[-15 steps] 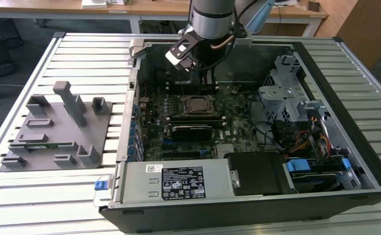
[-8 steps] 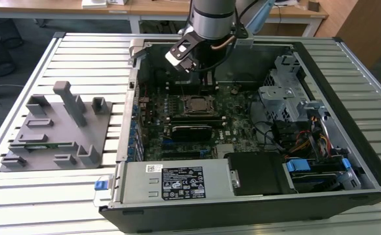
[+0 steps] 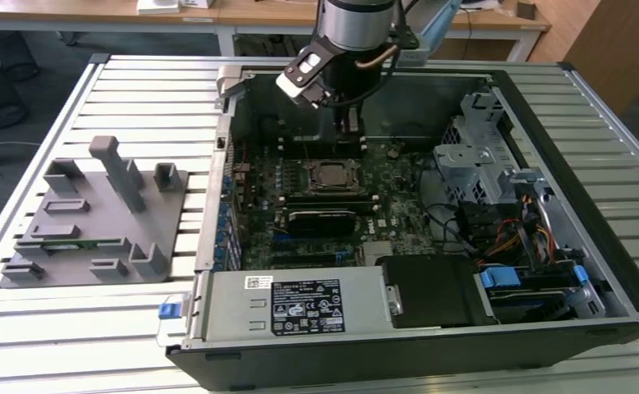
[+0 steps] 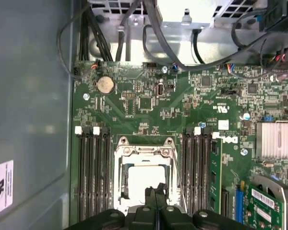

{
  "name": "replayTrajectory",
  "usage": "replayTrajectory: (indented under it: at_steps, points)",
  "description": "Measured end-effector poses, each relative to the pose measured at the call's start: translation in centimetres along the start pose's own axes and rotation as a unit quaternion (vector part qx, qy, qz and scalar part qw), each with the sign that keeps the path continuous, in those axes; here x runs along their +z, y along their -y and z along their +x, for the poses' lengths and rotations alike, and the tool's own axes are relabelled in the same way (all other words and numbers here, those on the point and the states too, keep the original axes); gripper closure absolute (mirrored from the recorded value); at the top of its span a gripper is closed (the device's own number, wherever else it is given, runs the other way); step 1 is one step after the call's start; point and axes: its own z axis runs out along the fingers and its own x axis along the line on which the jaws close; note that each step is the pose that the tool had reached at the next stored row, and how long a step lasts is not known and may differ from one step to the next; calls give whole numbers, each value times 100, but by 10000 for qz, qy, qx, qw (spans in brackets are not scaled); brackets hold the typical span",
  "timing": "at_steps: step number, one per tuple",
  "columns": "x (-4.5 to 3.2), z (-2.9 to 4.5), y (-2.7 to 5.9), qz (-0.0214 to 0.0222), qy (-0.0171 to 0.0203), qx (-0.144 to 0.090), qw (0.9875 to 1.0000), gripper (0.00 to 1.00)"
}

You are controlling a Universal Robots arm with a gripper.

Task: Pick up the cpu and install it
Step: 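Install the first cpu locking lever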

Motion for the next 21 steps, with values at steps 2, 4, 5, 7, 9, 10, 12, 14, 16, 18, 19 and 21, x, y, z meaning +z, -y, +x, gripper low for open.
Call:
replayTrajectory:
  at_steps: [2,4,5,7,9,10,12,14,16,18,19,21]
  points:
    - [-1,-1,0,-1,7,-186,9998,89]
    - [2,0,0,-4,6,-365,9993,89]
    - [6,0,1,-6,7,-443,9990,89]
    - [7,1,16,-4,51,-493,9988,89]
    - [8,0,24,-3,71,-531,9986,89]
    - [10,1,28,-4,75,-581,9983,89]
    - [18,1,29,-7,78,-735,9973,89]
    - [29,1,29,-11,77,-913,9958,89]
    - [40,1,29,-16,75,-1101,9939,89]
    - [50,1,30,-20,74,-1279,9918,89]
    - [54,1,30,-22,73,-1365,9906,89]
    - [57,1,30,-25,73,-1546,9879,89]
